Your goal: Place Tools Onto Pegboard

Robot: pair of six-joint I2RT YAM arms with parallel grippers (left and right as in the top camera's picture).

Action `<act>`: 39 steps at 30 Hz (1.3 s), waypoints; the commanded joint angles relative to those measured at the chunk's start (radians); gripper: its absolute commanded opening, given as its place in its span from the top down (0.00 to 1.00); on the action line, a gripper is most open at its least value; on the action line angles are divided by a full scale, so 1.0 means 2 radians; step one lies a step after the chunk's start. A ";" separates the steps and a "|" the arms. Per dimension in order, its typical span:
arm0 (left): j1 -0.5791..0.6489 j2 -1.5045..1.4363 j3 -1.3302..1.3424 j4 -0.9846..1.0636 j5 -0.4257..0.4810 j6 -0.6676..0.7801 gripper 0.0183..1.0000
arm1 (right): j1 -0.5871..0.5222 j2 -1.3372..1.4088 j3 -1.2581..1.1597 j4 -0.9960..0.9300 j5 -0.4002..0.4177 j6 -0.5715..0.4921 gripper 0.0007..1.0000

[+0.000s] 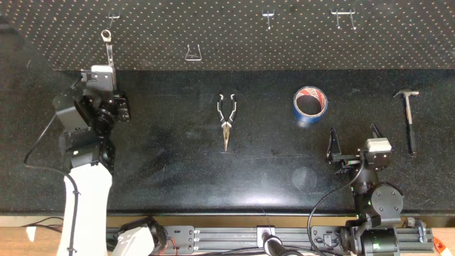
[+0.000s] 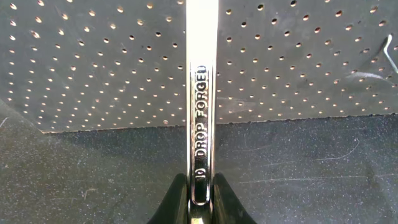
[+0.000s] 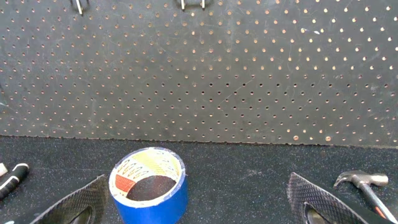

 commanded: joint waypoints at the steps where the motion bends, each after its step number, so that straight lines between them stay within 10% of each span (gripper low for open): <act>1: -0.002 0.024 0.011 0.017 0.013 -0.010 0.99 | 0.004 -0.003 -0.002 -0.002 0.001 -0.004 0.06; 26: -0.001 0.129 0.059 0.076 -0.009 -0.010 0.99 | 0.004 -0.003 -0.002 -0.002 0.001 -0.004 0.06; 33: -0.001 0.130 0.059 0.070 -0.015 -0.009 0.07 | 0.004 -0.003 -0.002 -0.002 0.001 -0.004 0.07; 39: -0.001 0.052 0.059 -0.015 -0.015 -0.010 0.00 | 0.004 -0.003 -0.002 -0.001 0.001 -0.004 0.06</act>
